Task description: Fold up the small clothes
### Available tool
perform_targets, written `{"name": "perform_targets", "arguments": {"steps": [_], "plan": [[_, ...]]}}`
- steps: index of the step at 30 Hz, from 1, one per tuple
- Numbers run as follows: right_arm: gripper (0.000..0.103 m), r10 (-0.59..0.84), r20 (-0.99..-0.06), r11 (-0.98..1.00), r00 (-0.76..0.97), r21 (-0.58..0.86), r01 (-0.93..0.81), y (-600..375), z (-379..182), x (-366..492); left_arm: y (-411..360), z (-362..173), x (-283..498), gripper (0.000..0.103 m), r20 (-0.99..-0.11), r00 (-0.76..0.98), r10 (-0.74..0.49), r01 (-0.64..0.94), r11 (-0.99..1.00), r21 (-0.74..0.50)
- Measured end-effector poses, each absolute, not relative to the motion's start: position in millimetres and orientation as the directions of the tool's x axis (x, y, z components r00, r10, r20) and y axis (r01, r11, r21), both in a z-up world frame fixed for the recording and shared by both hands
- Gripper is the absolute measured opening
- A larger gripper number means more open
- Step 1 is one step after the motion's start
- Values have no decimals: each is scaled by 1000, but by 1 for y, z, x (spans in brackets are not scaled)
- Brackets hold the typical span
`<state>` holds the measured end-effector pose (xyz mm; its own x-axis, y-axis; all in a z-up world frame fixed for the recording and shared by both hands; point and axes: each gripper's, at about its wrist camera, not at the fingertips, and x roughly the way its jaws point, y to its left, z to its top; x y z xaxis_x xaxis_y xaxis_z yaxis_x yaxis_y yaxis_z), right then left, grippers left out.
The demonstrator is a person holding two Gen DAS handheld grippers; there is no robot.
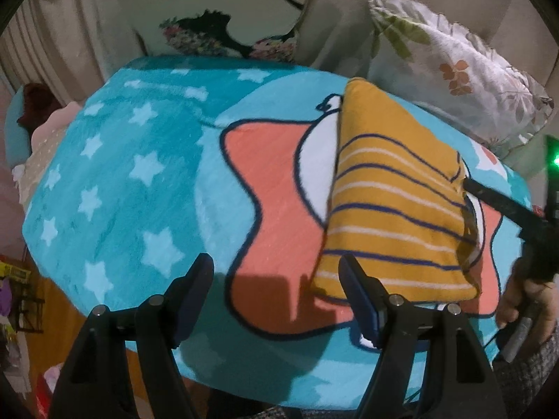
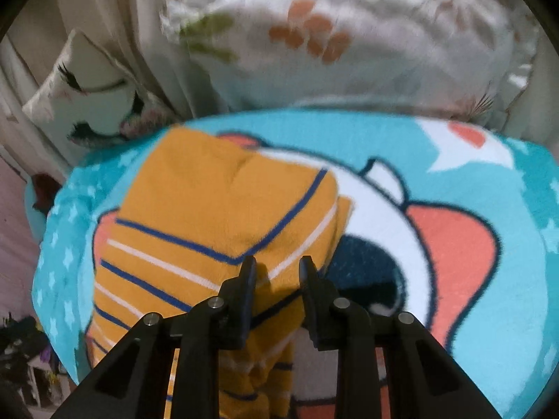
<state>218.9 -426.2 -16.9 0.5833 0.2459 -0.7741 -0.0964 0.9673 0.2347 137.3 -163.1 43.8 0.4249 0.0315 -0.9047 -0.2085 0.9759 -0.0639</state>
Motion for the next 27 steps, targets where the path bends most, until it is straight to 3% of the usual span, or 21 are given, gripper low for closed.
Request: {"name": "perform_targets", "arguments": {"steps": [3,7,11,16,27], "plan": [[28,247,-751,967,612,226,-114,-419,-5,203,-160,41,136,73,-905,426,14,-209,974,-84],[30,213,-819,975,533,147,-164,-391,-32,202,-161,43,136,73,-893,450,-18,-165,981,-104],[30,190,-809,982,556,157,-106,-393,-20,193,-149,48,129,73,-875,482,-40,-143,982,-124],[39,125,-779,992,615,110,-63,-385,4,159,-128,55,115,73,-850,526,-4,-146,985,-95],[41,72,-812,993,579,113,36,-359,-17,81,-98,74,78,79,-790,608,81,-127,992,4]]}}
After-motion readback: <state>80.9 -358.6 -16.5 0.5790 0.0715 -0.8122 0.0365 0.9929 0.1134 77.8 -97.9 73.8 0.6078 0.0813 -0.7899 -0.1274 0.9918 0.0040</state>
